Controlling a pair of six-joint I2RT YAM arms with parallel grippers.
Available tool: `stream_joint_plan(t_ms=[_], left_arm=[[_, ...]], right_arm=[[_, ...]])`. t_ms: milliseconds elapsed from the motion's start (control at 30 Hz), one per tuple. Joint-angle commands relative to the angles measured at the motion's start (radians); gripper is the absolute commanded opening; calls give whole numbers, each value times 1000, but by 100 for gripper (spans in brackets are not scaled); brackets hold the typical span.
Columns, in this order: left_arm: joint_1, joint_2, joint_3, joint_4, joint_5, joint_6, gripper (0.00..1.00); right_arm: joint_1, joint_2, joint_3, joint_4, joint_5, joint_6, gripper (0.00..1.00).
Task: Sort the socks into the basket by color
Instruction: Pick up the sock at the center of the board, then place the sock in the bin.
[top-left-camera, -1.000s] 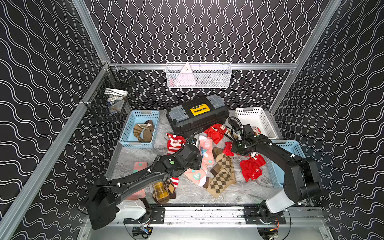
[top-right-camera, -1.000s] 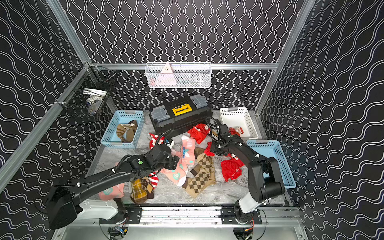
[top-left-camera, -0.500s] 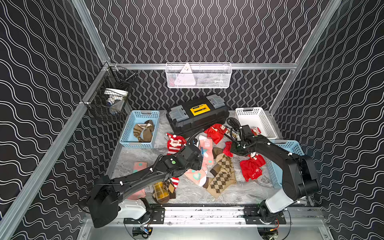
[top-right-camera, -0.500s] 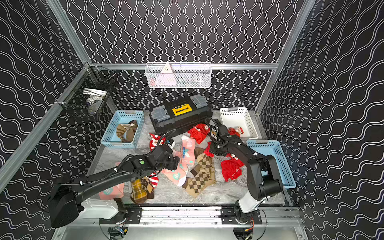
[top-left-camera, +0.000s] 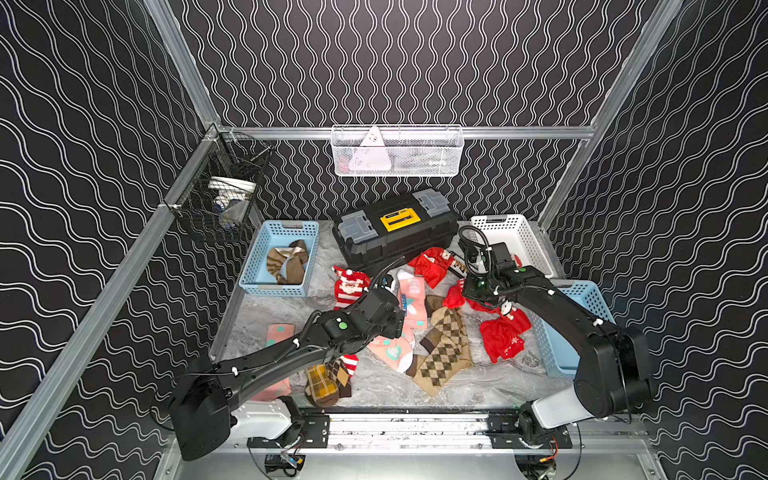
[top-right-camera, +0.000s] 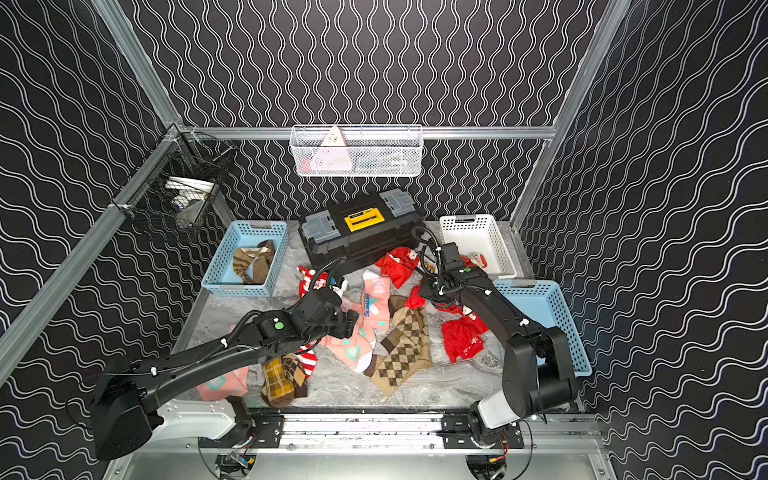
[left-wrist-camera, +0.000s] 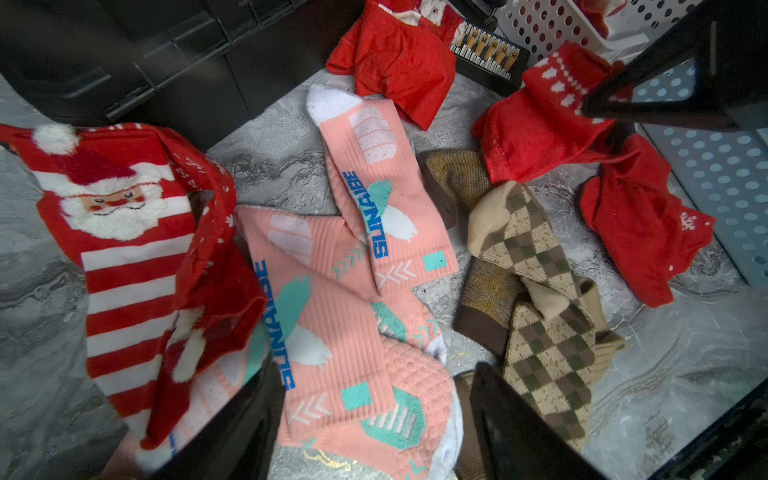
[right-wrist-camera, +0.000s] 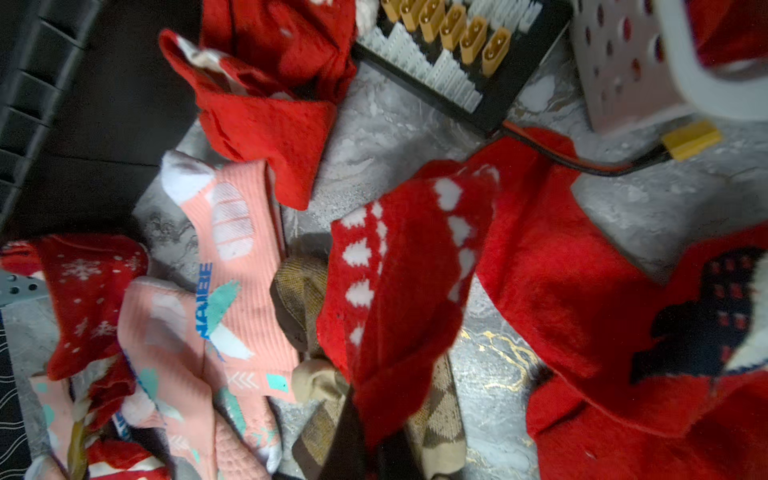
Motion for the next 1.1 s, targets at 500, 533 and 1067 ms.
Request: stream_joint_plan(t_ms=[500,533,1067], left_arm=[[-1,-61,6,-9,-14,40,75],[0,-64,7,-10,-14,40,75],[-1,-96,7,-19,4,53,75]], right_arm=[[0,-91,224,-92,58,-2,0],[1,-88,238,-93,61,-5,0],[-128,74,525,-62,57,-39,0]])
